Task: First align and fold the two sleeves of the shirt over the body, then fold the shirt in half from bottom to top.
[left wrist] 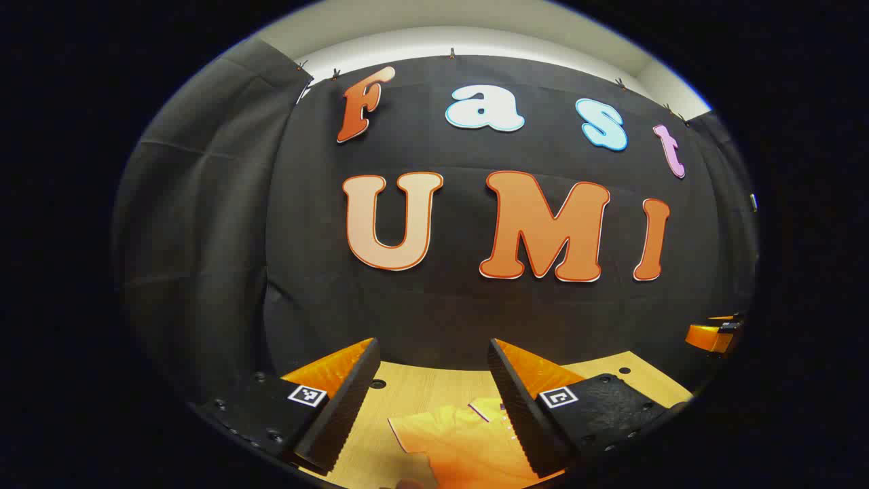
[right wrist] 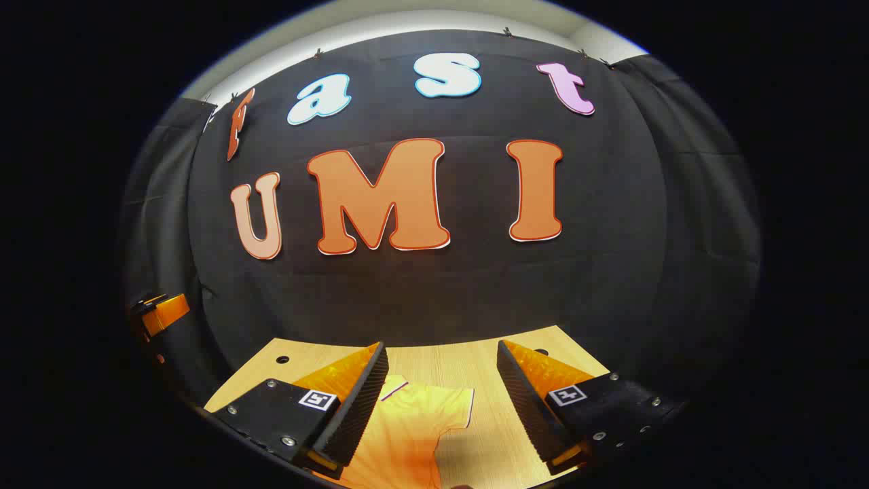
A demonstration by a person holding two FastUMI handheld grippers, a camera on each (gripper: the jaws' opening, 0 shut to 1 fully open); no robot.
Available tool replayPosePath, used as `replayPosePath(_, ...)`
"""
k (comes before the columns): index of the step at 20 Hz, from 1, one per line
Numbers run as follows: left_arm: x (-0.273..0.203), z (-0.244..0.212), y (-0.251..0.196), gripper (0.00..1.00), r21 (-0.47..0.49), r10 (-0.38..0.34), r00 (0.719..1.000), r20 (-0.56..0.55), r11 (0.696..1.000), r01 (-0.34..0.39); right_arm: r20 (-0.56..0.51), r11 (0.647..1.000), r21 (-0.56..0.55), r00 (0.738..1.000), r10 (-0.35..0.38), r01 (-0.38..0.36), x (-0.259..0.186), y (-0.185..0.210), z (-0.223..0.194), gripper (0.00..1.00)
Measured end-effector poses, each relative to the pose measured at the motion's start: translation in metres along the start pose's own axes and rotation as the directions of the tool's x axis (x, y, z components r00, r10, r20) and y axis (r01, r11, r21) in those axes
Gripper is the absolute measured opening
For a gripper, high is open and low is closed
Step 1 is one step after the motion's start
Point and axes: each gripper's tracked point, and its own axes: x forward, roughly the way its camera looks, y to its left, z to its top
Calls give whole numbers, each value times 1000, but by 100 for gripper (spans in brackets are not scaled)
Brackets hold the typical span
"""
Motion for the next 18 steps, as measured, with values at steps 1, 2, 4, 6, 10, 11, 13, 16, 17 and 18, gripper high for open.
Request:
replayPosePath(1, 0, 1, -1, 97, 6, -2, 1000, 3, 1000, 2, 0, 1000, -2, 1000, 4, -4, -1, 2, 1, 97)
replayPosePath(2, -1, 2, -2, 97, 11, -4, 1000, 3, 1000, 4, -1, 1000, -3, 1000, 7, -7, 0, 3, 1, 98)
replayPosePath(4, -3, 2, -5, 98, 17, -7, 1000, 5, 1000, 7, -10, 1000, -5, 1000, 14, -14, 0, 4, -1, 97)
replayPosePath(6, -4, 2, -5, 97, 27, -4, 1000, 9, 1000, 4, -17, 1000, -3, 1000, 18, -18, 1, 4, -1, 97)
replayPosePath(10, -6, -1, -3, 98, 43, 6, 1000, -1, 999, -6, -32, 1000, -5, 999, 15, -15, 1, 1, -3, 98)
replayPosePath(11, -6, -3, -3, 98, 37, 4, 1000, -4, 999, -4, -32, 1000, -2, 999, 16, -16, 1, 1, -1, 98)
replayPosePath(13, -7, -4, -1, 98, 28, 6, 1000, -7, 1000, -5, -27, 1000, -3, 1000, 10, -10, 2, -2, 1, 98)
replayPosePath(16, -6, -4, -1, 98, 22, 6, 1000, -9, 1000, -5, -32, 1000, -14, 999, 6, -6, 2, -4, 0, 98)
replayPosePath(17, -5, -4, 0, 98, 22, 6, 1000, -10, 1000, -6, -38, 1000, -17, 999, 4, -5, 3, -4, 0, 98)
replayPosePath(18, -6, -4, 1, 98, 22, 6, 1000, -10, 1000, -5, -38, 1000, -20, 999, 0, -1, 3, -5, 0, 98)
